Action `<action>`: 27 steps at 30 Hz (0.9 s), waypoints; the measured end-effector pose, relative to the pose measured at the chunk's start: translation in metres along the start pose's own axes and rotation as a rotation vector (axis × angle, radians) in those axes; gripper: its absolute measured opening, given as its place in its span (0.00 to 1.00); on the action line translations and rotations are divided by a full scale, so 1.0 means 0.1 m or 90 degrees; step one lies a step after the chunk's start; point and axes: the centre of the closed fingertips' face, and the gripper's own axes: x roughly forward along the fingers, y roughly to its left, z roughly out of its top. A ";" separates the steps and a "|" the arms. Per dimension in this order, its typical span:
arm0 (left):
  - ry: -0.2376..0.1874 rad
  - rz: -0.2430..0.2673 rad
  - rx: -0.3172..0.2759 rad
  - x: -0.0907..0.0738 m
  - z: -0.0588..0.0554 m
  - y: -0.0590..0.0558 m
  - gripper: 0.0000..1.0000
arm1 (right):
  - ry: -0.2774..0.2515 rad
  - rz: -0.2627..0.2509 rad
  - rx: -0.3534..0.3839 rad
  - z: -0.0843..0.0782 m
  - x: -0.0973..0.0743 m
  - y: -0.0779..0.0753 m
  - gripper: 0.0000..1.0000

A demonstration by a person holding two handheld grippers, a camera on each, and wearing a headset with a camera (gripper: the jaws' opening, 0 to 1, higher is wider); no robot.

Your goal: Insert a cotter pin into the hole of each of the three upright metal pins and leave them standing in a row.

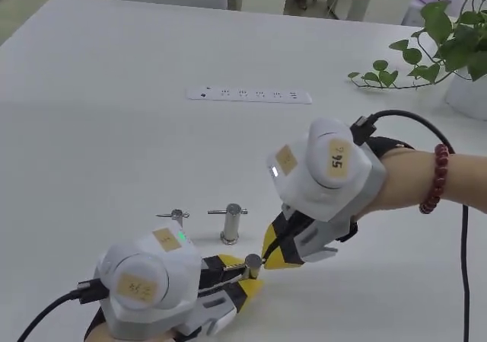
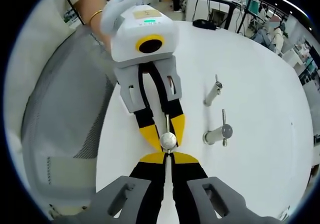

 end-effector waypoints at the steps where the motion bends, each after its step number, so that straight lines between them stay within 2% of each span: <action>1: 0.000 0.000 0.000 0.00 0.00 0.00 0.12 | -0.006 0.001 0.005 0.02 0.00 0.00 0.05; 6: 0.003 0.000 -0.003 0.00 -0.01 0.00 0.13 | -0.010 0.003 0.004 0.04 0.01 0.03 0.08; 8: 0.006 -0.002 -0.006 0.00 -0.02 0.00 0.13 | -0.014 0.004 0.012 0.04 0.01 0.03 0.12; 12: 0.013 -0.008 -0.005 0.00 -0.04 -0.02 0.18 | -0.023 0.000 0.022 0.06 0.01 0.04 0.14; 20: 0.006 -0.011 -0.010 -0.04 0.03 -0.01 0.27 | -0.061 -0.012 0.061 0.12 0.01 0.03 0.19; 27: 0.008 -0.004 -0.012 -0.07 0.02 0.00 0.32 | -0.088 -0.026 0.083 0.16 0.05 0.01 0.19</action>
